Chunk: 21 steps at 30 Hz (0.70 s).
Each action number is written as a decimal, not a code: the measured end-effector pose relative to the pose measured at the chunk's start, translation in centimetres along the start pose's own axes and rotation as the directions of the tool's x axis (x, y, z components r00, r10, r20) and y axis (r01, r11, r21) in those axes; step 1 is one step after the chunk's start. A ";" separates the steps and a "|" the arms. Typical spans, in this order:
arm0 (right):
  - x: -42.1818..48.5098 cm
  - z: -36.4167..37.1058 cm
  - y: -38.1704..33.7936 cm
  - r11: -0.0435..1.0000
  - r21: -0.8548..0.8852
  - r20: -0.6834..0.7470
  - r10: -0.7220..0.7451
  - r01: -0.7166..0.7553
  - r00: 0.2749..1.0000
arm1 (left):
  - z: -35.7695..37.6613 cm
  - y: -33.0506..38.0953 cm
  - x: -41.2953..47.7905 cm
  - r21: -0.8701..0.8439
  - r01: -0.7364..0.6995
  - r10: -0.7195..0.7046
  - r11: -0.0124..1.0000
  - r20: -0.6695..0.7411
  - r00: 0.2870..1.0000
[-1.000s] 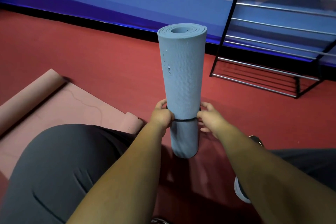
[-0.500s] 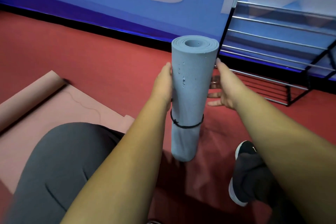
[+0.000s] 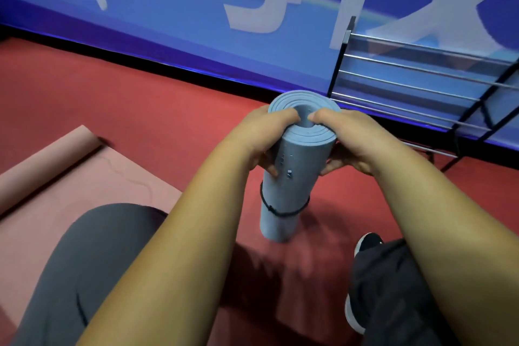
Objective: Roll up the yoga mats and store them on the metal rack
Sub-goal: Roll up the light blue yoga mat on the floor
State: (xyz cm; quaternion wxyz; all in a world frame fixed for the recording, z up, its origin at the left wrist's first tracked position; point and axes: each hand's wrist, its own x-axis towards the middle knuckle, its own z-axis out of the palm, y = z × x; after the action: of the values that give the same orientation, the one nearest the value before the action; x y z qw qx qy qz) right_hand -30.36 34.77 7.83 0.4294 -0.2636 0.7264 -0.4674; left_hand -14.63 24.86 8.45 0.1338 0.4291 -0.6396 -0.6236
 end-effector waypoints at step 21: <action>27.7 2.1 28.1 0.864 -0.450 -0.206 0.148 -0.228 0.967 | 9.0 -27.9 28.8 0.368 0.222 -0.221 0.903 -0.046 0.974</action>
State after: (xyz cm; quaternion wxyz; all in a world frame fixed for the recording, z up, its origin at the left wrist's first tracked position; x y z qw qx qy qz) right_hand -41.61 24.04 -28.50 0.3349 -0.2481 0.8729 -0.2536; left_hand -27.45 14.50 -29.18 -0.0203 0.5175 -0.6926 -0.5021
